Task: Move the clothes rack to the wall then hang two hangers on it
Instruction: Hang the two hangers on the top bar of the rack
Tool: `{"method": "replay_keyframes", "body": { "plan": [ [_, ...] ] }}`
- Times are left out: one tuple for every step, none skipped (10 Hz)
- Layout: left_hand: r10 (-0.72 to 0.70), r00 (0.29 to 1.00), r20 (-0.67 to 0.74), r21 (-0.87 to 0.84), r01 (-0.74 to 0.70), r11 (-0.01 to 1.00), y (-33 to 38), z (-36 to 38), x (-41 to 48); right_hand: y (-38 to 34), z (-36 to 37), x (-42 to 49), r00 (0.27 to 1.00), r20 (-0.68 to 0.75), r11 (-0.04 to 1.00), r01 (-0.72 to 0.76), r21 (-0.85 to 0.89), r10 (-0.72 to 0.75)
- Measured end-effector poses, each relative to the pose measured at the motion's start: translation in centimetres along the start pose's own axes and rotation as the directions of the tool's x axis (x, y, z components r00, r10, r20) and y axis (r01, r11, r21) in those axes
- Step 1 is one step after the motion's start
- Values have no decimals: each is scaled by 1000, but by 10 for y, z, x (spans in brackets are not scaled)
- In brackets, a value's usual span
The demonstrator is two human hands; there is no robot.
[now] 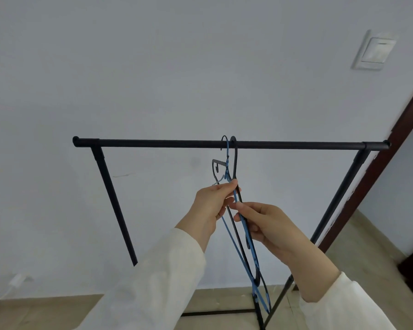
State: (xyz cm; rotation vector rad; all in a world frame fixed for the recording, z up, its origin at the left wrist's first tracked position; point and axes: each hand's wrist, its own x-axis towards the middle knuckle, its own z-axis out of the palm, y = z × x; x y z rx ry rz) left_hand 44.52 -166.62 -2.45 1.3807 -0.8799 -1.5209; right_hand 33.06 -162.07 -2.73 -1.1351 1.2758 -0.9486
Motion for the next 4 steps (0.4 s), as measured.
{"method": "replay_keyframes", "body": {
  "plan": [
    [-16,1000,9,-18,16,1000,-3,-2,0,1,1,-1,1000,-17,1000,-12,-19,11],
    [-49,999,16,-36,49,998,-5,-6,-4,3,3,-4,999,-19,999,-36,-41,36],
    [-66,997,36,-47,67,997,-11,-10,-6,9,5,-6,999,-15,997,-50,-51,49],
    [-55,998,26,-40,56,998,-12,-15,-11,12,6,-9,997,-53,994,-58,-92,53]
  ]
}}
